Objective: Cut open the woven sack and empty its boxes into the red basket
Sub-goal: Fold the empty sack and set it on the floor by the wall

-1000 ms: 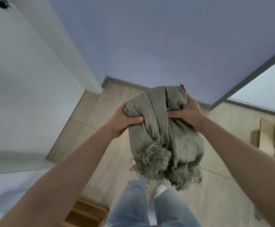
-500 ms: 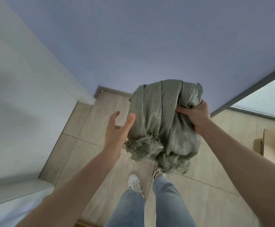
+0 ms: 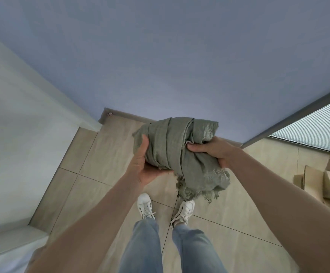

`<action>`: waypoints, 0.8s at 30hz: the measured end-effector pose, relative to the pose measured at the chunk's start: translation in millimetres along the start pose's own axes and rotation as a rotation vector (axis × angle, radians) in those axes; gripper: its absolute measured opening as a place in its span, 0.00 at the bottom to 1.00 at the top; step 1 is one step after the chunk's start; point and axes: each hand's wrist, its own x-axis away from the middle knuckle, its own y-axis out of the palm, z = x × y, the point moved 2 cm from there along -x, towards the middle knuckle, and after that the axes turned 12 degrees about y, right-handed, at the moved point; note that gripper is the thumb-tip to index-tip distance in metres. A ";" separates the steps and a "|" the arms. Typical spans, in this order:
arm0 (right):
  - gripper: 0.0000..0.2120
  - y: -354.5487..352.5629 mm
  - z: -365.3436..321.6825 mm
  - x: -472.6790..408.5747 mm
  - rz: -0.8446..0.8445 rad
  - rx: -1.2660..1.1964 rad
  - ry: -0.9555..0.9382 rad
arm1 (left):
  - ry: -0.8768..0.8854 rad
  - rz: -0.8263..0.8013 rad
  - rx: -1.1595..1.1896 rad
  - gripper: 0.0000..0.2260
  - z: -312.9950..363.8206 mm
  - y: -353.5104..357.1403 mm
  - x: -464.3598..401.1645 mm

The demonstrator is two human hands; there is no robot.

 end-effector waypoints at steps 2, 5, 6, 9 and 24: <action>0.26 -1.2 -2.9 -2.7 0.004 -0.023 0.006 | 0.015 0.085 0.035 0.52 0.4 3.8 -11.5; 0.27 -6.4 -7.3 -10.0 0.059 -0.107 -0.008 | 0.094 0.192 0.071 0.37 -1.1 8.2 -26.1; 0.30 -8.9 -7.7 -13.4 0.081 -0.126 -0.009 | 0.112 0.223 0.078 0.34 -1.9 8.3 -30.8; 0.38 -16.8 -11.5 -24.7 0.132 -0.122 -0.071 | 0.142 0.288 0.091 0.30 0.0 5.1 -44.4; 0.41 -24.0 40.7 -127.2 0.291 -0.483 0.148 | 0.181 0.206 0.028 0.31 8.7 -49.0 -173.5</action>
